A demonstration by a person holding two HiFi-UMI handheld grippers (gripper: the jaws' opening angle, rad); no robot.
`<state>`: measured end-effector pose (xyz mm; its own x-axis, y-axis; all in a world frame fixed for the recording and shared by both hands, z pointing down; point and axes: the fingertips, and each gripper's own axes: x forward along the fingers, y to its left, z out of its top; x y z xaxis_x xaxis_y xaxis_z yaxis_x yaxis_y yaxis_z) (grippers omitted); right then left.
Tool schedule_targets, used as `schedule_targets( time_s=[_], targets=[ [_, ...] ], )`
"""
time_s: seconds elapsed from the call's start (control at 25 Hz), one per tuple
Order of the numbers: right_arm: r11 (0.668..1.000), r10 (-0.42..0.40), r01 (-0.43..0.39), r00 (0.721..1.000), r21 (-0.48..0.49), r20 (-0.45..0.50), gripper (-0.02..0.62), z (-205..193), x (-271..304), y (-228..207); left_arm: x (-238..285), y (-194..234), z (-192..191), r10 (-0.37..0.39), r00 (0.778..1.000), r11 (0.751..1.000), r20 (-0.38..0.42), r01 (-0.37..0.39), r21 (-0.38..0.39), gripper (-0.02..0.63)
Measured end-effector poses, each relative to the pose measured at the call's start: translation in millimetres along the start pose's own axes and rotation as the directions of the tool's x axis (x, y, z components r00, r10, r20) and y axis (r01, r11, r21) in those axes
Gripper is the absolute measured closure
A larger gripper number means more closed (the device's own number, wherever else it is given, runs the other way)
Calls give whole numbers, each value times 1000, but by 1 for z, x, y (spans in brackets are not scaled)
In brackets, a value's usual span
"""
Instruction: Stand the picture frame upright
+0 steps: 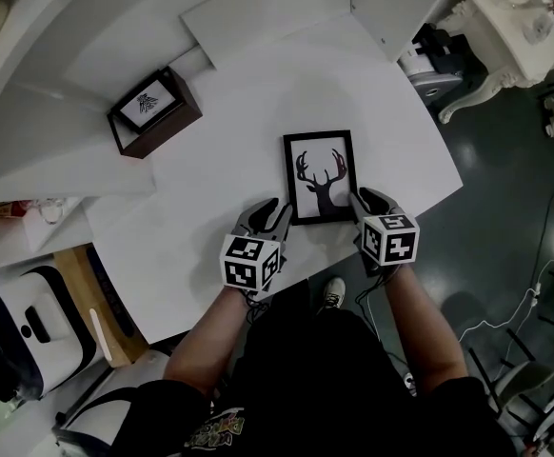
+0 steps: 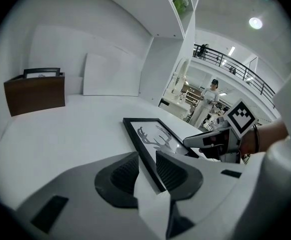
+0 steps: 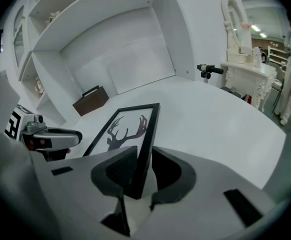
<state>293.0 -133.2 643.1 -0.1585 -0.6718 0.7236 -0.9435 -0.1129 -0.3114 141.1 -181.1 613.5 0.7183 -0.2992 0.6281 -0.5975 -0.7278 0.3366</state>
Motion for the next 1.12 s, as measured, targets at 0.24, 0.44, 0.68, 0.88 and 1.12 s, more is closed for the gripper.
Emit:
schedule_targets(
  time_s=[0.24, 0.44, 0.68, 0.88, 1.12],
  targets=[
    [1000, -1, 1, 1000, 2, -29, 506, -4, 7, 4, 5, 4, -4, 1, 1000, 1000, -14, -1, -20, 508],
    [997, -6, 8, 999, 79, -32, 520, -6, 7, 1, 8, 4, -6, -4, 1000, 1000, -22, 3, -24, 506],
    [979, 27, -21, 999, 205, -30, 528, -7, 6, -3, 10, 3, -11, -15, 999, 999, -35, 14, -44, 506],
    [967, 49, -39, 998, 250, -36, 528, -7, 7, -5, 15, 1, -13, -29, 999, 997, -44, 26, -71, 506],
    [956, 80, -65, 996, 287, -39, 529, -7, 8, -6, 22, -3, -8, -63, 997, 993, -45, 58, -102, 497]
  ],
)
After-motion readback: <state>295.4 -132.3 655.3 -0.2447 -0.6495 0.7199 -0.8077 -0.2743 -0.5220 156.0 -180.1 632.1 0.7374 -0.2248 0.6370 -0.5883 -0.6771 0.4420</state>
